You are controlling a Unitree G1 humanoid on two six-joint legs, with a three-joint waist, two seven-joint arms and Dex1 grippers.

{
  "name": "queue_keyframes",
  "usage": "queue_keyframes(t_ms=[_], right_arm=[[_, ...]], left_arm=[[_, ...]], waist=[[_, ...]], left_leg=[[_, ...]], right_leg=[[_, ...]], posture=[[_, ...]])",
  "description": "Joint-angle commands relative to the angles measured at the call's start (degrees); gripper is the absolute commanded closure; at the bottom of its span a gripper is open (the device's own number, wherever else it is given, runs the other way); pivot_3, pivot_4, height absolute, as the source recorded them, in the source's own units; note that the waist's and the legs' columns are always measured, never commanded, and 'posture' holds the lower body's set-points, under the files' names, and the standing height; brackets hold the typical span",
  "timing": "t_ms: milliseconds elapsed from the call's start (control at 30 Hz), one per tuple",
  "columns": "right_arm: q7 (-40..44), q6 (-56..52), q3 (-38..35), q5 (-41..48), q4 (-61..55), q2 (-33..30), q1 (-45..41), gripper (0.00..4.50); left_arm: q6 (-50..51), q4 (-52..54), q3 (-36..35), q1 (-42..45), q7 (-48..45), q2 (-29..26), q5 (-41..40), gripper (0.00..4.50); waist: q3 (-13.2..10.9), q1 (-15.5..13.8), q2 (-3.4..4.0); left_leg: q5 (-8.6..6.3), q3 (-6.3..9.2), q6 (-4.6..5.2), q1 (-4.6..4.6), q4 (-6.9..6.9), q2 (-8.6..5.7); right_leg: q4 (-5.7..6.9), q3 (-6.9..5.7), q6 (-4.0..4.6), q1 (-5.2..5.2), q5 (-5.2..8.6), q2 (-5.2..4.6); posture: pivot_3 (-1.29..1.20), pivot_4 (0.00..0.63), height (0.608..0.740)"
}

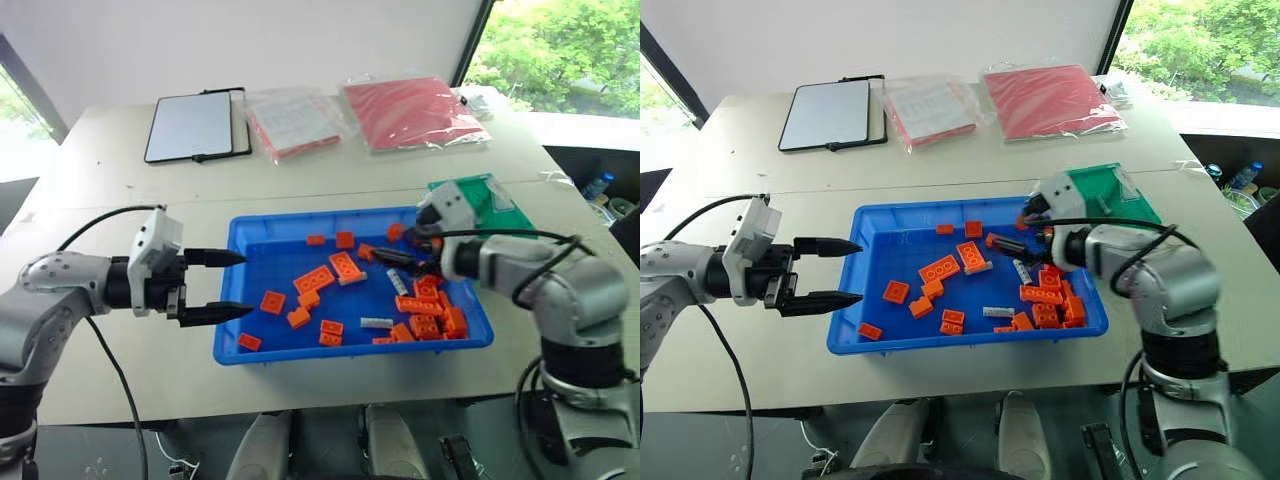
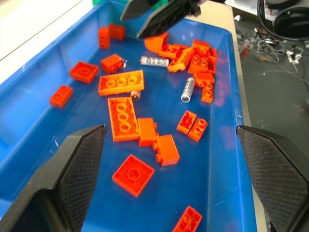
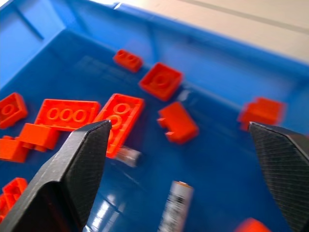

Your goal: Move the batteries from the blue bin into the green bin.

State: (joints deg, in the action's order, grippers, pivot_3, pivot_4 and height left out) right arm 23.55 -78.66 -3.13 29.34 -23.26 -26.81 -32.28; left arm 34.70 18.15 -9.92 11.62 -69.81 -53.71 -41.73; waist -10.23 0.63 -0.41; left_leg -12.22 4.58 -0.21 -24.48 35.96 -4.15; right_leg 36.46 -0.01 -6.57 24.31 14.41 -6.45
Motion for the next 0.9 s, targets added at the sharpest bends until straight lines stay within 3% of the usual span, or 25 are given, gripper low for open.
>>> queue_keyframes(t_ms=[33, 333, 467, 700, 767, 900], right_arm=[[-4.08, -3.29, 0.89, -0.33, -1.54, 4.63, -1.61, 0.08], [-7.13, -6.90, 1.68, 0.02, -2.36, 9.67, -1.37, 0.08], [-0.74, 1.38, 5.57, 0.06, -7.64, 0.17, -0.36, 0.08], [23.34, 15.52, 7.59, 2.63, -9.60, -25.81, 7.00, 0.08], [26.49, 19.01, 10.72, 1.14, -8.85, -29.00, 8.34, 0.08], [28.19, 23.50, 16.40, -2.57, -6.43, -29.14, 7.96, 0.08]], left_arm=[[-0.28, 0.94, -2.09, 0.03, 0.02, -0.87, -0.39, 0.00], [0.28, 2.53, -3.83, -1.73, 0.98, -1.15, -0.92, 0.00], [1.16, 3.03, -4.52, -1.64, 1.51, -1.41, -1.60, 0.00], [1.29, 2.15, -3.27, -0.34, 0.76, -1.79, -1.48, 0.00], [1.31, 2.24, -2.55, 0.37, 0.94, -1.42, -1.61, 0.00], [1.68, 2.43, -1.64, 1.66, 1.26, -0.95, -1.74, 0.00]], waist=[[0.00, 0.03, 0.00], [-0.01, 0.21, 0.01], [-0.03, 0.02, 0.05], [-0.03, 0.03, 0.02], [-0.04, 0.41, 0.01], [-0.04, 0.46, 0.02]], left_leg=[[0.00, 0.00, 0.00, 0.00, 0.00, 0.00], [0.00, 0.00, 0.00, 0.02, -0.02, -0.03], [0.00, 0.00, 0.00, 0.02, -0.01, -0.03], [-0.05, 0.01, 0.08, 0.06, 0.06, -0.02], [-0.06, -0.01, 0.10, 0.08, 0.05, 0.03], [-0.06, -0.02, 0.11, 0.10, 0.04, 0.12]], right_leg=[[0.00, 0.00, 0.00, 0.00, 0.00, 0.01], [0.01, 0.00, 0.02, 0.01, -0.02, 0.09], [0.01, -0.02, 0.01, 0.01, -0.02, 0.11], [-0.20, -0.17, 0.00, -0.25, 0.00, 0.10], [-0.24, -0.16, 0.01, -0.28, 0.01, 0.11], [-0.21, -0.13, 0.03, -0.23, 0.01, 0.09]], posture=[[0.00, 0.150, 0.734], [0.00, 0.150, 0.734], [0.00, 0.150, 0.734], [0.00, 0.150, 0.734], [0.00, 0.150, 0.734], [0.00, 0.150, 0.734]])
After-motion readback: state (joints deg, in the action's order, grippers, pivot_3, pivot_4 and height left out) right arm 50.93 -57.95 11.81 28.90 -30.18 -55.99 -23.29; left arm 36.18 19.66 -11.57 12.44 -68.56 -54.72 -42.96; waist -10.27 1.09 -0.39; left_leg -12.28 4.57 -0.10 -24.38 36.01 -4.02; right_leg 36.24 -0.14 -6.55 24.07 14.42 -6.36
